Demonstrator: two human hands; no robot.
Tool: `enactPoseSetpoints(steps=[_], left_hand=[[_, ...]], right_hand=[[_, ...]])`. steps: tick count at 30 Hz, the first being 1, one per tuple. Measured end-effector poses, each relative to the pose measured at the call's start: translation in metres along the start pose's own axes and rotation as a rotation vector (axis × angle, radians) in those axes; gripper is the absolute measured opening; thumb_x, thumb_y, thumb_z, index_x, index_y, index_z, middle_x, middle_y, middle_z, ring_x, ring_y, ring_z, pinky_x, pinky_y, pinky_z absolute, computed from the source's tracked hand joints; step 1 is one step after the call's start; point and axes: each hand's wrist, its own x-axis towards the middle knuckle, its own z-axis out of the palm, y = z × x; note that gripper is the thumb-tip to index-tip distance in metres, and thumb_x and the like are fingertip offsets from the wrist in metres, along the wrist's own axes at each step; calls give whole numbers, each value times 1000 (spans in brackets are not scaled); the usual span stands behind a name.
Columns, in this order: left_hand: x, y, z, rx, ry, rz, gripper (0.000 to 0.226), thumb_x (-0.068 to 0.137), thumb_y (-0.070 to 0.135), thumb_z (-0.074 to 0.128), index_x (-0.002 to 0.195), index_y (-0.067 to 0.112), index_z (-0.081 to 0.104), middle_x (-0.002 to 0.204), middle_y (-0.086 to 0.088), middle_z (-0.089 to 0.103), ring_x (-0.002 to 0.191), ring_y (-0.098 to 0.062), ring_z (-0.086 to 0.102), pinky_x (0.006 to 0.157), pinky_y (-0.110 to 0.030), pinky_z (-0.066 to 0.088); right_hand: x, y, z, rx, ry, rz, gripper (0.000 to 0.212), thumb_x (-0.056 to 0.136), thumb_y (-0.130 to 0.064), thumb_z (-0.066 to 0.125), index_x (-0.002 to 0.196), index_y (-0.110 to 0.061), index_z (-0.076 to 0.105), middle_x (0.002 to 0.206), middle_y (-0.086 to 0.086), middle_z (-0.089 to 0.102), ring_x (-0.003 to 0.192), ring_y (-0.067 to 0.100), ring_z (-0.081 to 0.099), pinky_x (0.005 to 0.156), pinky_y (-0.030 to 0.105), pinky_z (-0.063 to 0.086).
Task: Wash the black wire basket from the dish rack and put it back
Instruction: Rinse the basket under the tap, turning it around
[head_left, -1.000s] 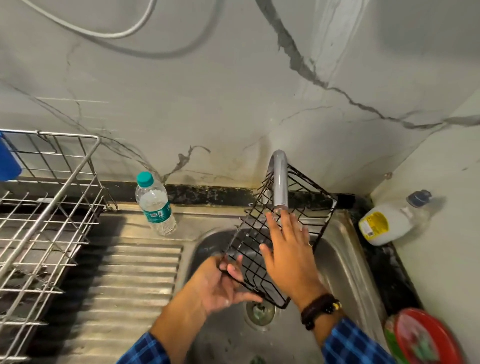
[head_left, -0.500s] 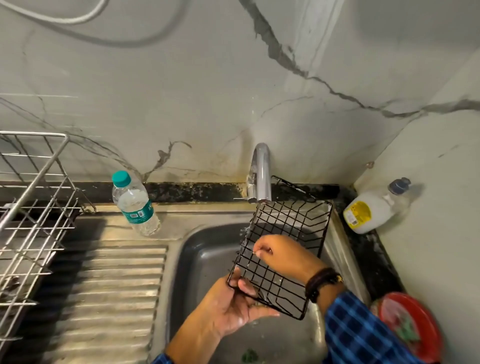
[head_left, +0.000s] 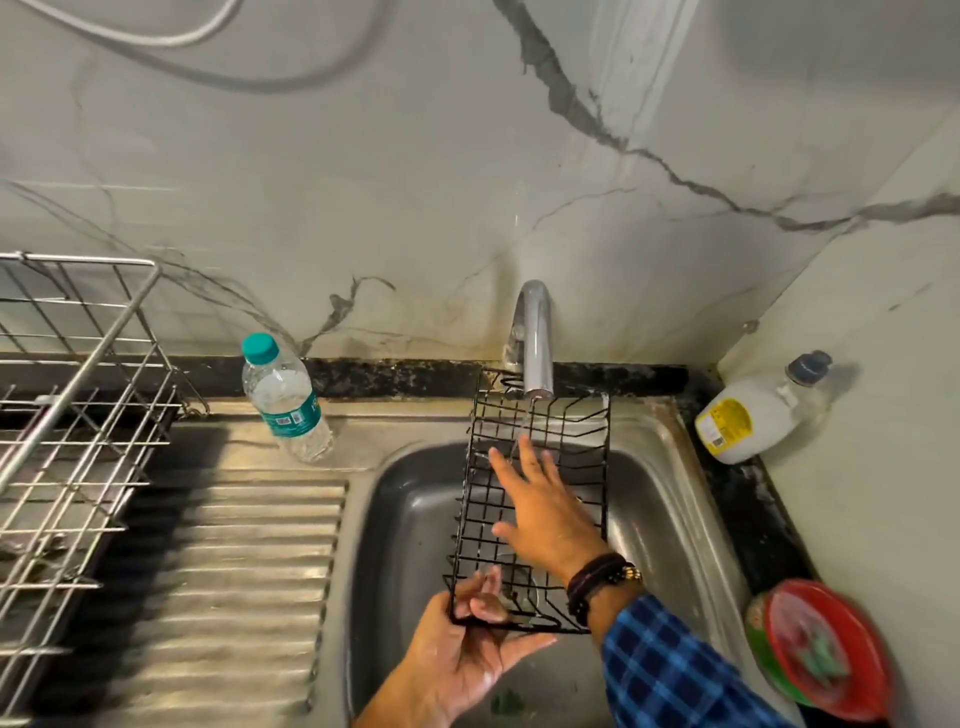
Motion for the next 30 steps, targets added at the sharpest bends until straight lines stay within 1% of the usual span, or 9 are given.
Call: enactPoseSetpoints(steps=[3,5,8,13,16,18,22,27,30], left_hand=[[-1,2,-1,-130,108,26,30,98,7,44,75,-1,60,50,-6,45,36,-15,52,45,-47,59],[0,9,-3,-239,147,24,28,100,6,41,78,-1,57,53,-10,49,31,-15,50,29,-25,48],[-2,22,-4,-285,155,14,30,102,10,41,77,2,55,50,-7,48,31,-12,48,26,-20,43],[-2,25,-5,-317,132,-48,41,99,11,45,61,0,57,49,-5,45,31,-12,47,25,-20,42],[0,15,-10,-310,156,-69,29,94,7,47,67,2,55,50,-6,46,31,-11,46,24,-19,41],[2,12,-17,-295,168,-84,30,97,9,47,69,3,55,51,-5,45,32,-11,45,24,-20,40],[1,21,-30,-303,110,-161,26,100,11,41,80,2,55,59,-6,45,36,-16,46,24,-25,42],[-10,25,-25,-40,139,-238,36,98,15,36,93,-11,61,77,-24,64,58,-38,66,52,-47,61],[-14,22,-27,363,335,-117,33,100,19,39,91,-1,64,95,-30,69,73,-41,72,61,-53,62]], right_hand=[[0,-1,12,-31,-117,3,101,86,-33,74,154,-51,1,165,0,-18,152,33,-6,114,53,35],[-1,-2,13,8,-85,-28,86,92,-31,67,155,-44,11,167,-1,-7,153,30,-1,118,47,28],[-11,-3,-2,98,214,-46,53,100,-33,54,150,-30,37,162,-6,23,153,20,13,122,38,16],[-47,21,2,420,867,334,48,91,-33,65,134,-19,49,140,6,48,125,22,50,90,37,55],[-52,31,24,1003,560,713,67,93,-37,66,147,-16,32,150,16,39,126,33,52,90,42,54],[-49,35,36,1205,406,643,40,99,-21,58,136,-20,45,140,14,52,115,29,60,83,43,60],[-49,35,30,1187,469,543,33,97,3,42,107,-26,53,116,2,59,98,20,66,59,31,60],[-53,29,13,1054,498,394,20,104,-12,41,111,-26,53,110,-4,64,89,16,67,52,29,58],[-54,27,4,1033,481,360,18,105,-16,39,110,-24,54,103,-3,68,85,16,65,49,28,57]])
